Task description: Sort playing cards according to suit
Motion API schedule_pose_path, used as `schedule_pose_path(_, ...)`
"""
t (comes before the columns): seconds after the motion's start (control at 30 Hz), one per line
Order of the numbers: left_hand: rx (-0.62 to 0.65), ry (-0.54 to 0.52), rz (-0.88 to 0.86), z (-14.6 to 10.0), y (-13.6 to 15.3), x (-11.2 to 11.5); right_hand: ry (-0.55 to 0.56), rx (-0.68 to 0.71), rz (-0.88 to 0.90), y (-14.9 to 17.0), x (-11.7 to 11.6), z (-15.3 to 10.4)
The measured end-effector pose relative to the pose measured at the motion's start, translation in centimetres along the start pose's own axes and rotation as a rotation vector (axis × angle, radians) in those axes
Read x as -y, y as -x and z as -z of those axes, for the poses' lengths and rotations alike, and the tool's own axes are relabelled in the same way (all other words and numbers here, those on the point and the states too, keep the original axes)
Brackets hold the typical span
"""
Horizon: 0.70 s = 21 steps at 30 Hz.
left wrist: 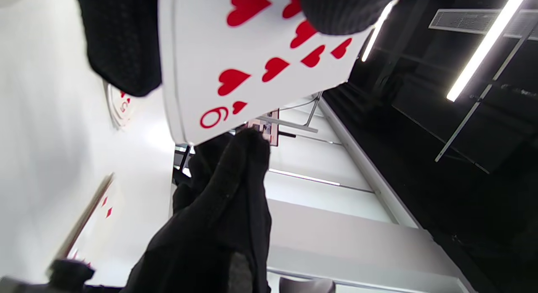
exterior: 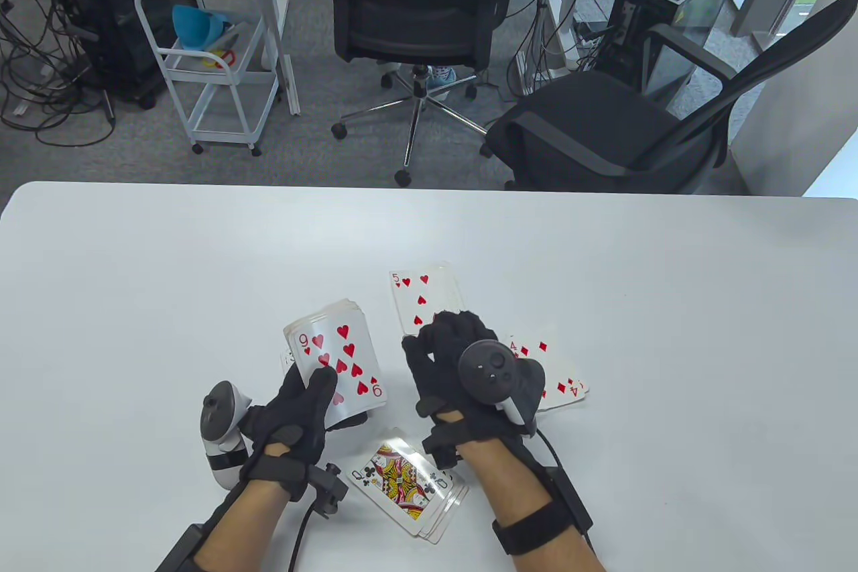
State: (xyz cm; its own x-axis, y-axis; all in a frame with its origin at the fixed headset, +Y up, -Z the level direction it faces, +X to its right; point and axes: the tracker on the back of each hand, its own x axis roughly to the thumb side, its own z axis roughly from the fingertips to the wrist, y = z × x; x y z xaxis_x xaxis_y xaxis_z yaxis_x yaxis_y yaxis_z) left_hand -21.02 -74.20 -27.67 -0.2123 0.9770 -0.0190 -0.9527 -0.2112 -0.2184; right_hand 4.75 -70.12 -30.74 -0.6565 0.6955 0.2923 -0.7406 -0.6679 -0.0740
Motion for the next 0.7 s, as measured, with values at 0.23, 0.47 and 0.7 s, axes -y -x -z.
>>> schedule_pose_path(0.23, -0.013, -0.009, 0.029, -0.3, 0.2, 0.1, 0.118, 0.233, -0.220, -2.1, -0.9, -2.5)
schedule_pose_path(0.47, -0.014, -0.015, 0.010, -0.3, 0.5, 0.3, 0.014, 0.221, -0.178, -2.3, -1.5, -2.9)
schedule_pose_path(0.7, 0.001, -0.020, 0.016, -0.5, 0.3, 0.4, 0.040, 0.234, -0.115, -2.5, -2.2, -3.4)
